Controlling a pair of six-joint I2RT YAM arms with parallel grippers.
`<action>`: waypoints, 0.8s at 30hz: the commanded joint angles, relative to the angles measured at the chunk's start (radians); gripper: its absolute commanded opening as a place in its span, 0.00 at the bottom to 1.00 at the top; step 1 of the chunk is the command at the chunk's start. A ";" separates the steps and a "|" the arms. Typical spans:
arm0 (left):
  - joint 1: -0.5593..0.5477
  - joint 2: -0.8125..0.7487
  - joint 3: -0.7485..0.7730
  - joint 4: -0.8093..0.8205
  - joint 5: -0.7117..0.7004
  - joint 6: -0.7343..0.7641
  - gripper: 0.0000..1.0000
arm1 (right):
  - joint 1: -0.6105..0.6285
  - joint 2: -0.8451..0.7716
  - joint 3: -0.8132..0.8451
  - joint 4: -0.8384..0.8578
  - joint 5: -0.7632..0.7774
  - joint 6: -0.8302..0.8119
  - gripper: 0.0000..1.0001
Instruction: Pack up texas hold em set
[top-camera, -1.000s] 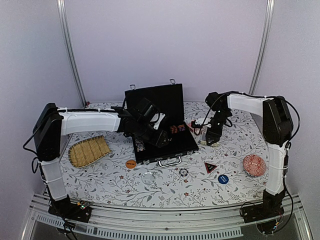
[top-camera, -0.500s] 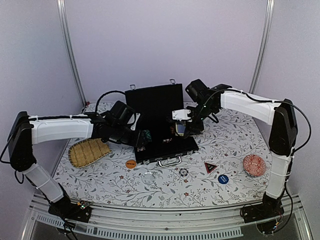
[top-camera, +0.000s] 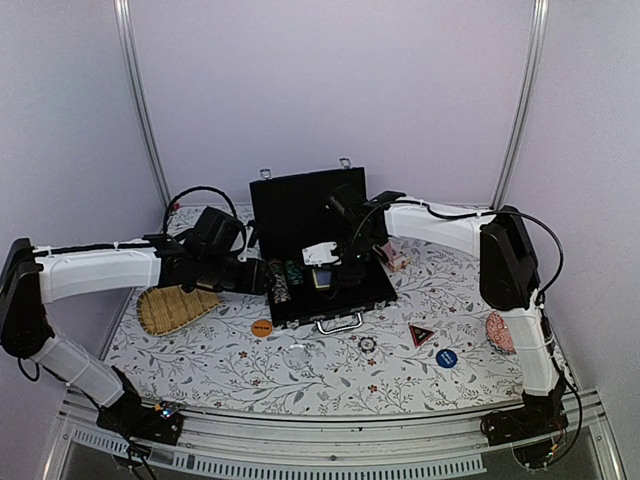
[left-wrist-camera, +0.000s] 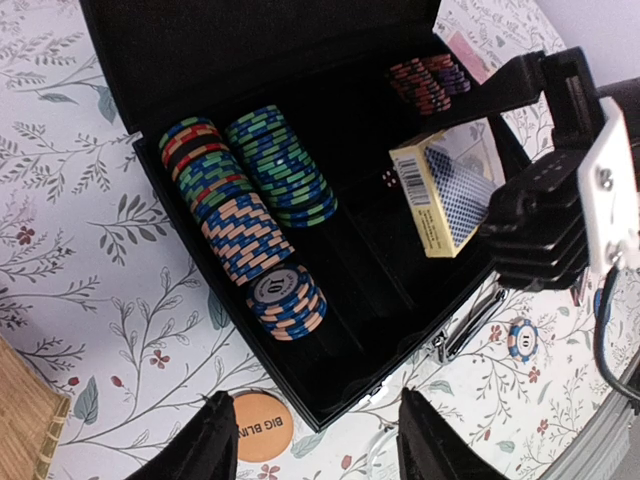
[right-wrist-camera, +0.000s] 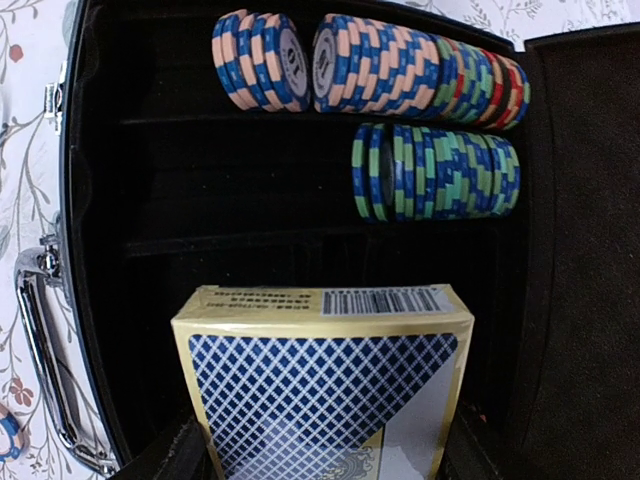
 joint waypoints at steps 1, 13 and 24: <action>0.013 -0.023 -0.028 0.040 -0.007 -0.001 0.55 | 0.014 0.048 0.049 -0.027 -0.022 -0.029 0.58; 0.018 0.004 -0.039 0.065 0.004 0.000 0.55 | 0.022 0.099 0.053 -0.144 -0.098 -0.053 0.65; 0.019 0.089 0.027 0.077 0.042 0.050 0.55 | 0.021 0.031 0.055 -0.203 -0.108 -0.044 0.84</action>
